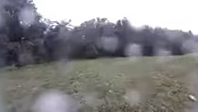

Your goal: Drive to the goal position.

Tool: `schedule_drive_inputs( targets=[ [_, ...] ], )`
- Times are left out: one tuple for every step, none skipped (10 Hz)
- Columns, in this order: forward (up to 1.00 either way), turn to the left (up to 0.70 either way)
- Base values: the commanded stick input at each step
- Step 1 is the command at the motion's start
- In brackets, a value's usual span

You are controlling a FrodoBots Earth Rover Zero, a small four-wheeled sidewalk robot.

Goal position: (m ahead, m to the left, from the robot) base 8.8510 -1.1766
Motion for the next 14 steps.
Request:
schedule_drive_inputs(
  targets=[
    [0.85,0.00],
    [0.85,0.00],
    [0.85,0.00],
    [0.85,0.00],
    [0.85,0.00],
    [0.85,0.00],
    [0.85,0.00],
    [0.85,0.00],
    [0.85,0.00],
    [0.85,0.00],
    [0.85,0.00],
    [0.85,0.00],
    [0.85,0.00],
    [0.85,0.00]
  ],
)
